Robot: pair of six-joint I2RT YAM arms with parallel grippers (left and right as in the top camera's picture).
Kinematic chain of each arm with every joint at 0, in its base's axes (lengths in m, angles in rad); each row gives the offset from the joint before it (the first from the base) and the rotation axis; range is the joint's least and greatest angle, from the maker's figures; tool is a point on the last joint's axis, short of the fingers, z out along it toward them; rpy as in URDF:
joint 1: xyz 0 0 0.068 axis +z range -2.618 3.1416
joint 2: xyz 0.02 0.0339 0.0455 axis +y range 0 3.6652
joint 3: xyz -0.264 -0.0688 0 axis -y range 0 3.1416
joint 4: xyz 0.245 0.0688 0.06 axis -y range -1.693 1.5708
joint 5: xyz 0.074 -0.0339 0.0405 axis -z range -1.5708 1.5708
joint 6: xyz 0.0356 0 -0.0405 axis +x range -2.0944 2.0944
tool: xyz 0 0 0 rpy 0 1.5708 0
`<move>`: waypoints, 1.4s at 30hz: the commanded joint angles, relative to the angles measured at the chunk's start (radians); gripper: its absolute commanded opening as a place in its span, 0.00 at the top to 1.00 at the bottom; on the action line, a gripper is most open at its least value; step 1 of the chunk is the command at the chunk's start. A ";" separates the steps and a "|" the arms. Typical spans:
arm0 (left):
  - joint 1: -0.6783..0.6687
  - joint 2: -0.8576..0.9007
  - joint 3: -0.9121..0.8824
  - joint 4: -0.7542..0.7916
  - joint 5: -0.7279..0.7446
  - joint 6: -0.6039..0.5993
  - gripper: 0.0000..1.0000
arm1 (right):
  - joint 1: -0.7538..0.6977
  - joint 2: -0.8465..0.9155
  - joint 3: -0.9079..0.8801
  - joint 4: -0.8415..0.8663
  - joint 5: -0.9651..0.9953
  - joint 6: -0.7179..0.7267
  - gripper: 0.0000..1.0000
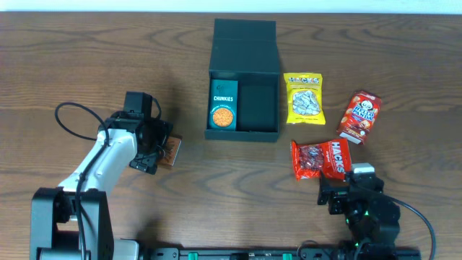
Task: Pack container
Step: 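Withdraw the left gripper and move it over the brown Pocky box, then grasp the Pocky box with the left gripper and lift it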
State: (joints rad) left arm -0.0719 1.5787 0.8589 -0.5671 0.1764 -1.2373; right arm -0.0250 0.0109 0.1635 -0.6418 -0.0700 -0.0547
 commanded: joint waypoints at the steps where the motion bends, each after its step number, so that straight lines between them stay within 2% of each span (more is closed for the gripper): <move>1: 0.018 0.019 0.003 0.003 0.006 0.011 0.05 | -0.005 -0.005 -0.009 -0.002 0.011 0.009 0.01; 9: 0.055 0.039 0.003 0.054 -0.052 0.064 0.05 | -0.005 -0.005 -0.009 -0.002 0.011 0.009 0.01; 28: 0.068 0.212 0.076 0.089 0.033 0.157 0.04 | -0.005 -0.005 -0.009 -0.002 0.011 0.009 0.01; 32: 0.068 0.231 0.122 -0.010 0.038 0.174 0.02 | -0.005 -0.005 -0.009 -0.002 0.011 0.009 0.01; 36: 0.068 0.231 0.255 -0.202 -0.034 0.227 0.04 | -0.005 -0.005 -0.009 -0.002 0.011 0.009 0.01; 42: 0.068 0.232 0.362 -0.275 -0.057 0.240 0.04 | -0.005 -0.005 -0.009 -0.002 0.011 0.009 0.01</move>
State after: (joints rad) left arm -0.0074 1.8053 1.1797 -0.8314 0.1509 -1.0260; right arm -0.0250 0.0109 0.1635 -0.6418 -0.0700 -0.0551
